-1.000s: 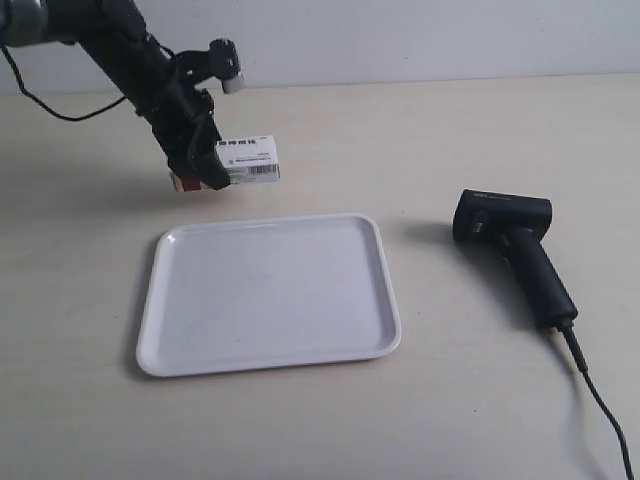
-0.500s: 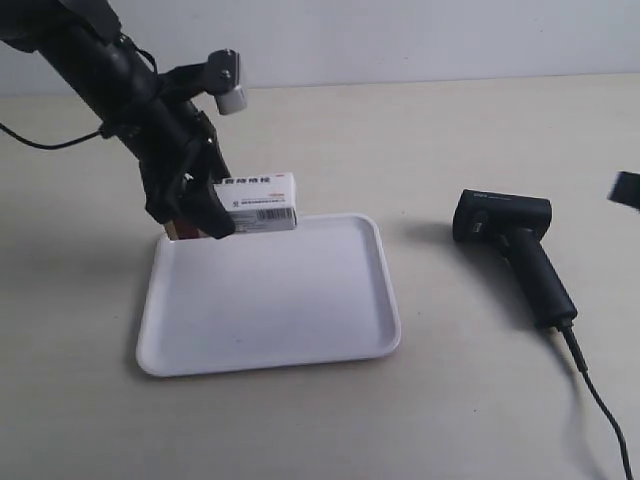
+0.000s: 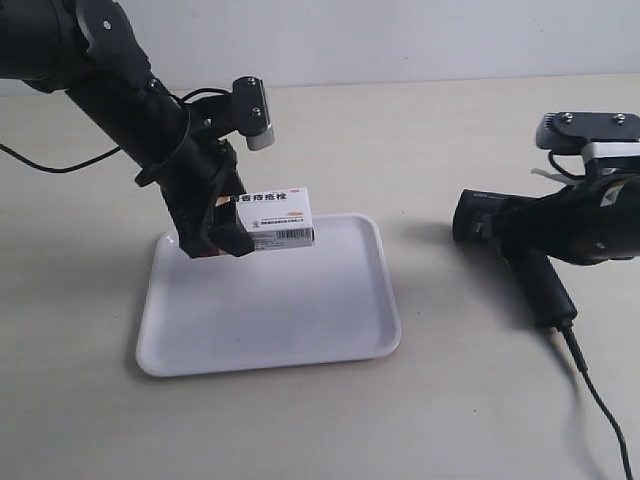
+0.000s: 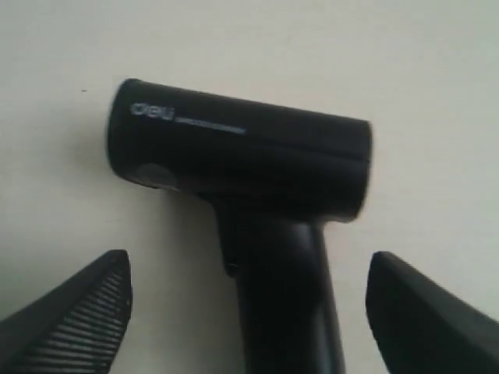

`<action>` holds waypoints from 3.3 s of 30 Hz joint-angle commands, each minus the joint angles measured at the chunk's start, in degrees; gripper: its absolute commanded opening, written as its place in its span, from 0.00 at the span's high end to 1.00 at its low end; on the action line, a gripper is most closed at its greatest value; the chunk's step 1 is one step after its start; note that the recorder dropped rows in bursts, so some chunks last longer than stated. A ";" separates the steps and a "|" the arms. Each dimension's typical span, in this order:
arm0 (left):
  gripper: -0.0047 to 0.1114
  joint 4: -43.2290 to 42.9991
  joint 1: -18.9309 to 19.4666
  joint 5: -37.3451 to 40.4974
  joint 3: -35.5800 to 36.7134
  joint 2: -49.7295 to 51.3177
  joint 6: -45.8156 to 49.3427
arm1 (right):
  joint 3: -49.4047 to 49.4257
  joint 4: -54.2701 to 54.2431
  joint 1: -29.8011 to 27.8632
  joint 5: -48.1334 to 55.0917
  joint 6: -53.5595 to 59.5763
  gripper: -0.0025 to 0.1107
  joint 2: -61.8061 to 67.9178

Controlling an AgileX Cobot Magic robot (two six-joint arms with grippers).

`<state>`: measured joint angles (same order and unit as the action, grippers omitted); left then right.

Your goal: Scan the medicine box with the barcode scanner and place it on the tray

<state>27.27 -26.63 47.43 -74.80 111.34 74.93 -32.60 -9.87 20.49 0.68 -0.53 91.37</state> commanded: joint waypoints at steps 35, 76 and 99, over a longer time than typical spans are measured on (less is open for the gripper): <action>0.94 -0.65 0.03 -0.17 1.35 0.67 -6.66 | -1.01 0.67 3.76 3.70 6.88 0.98 -4.66; 0.94 21.66 1.40 -10.80 12.12 2.76 26.55 | -1.03 0.89 0.74 -7.90 7.99 0.98 6.73; 0.05 23.93 1.40 -8.27 12.12 1.26 17.47 | -1.03 -2.12 0.85 -11.07 5.01 0.34 11.04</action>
<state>51.03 -25.27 37.64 -62.68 115.86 93.47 -33.52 -11.36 21.51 -9.96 5.45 103.46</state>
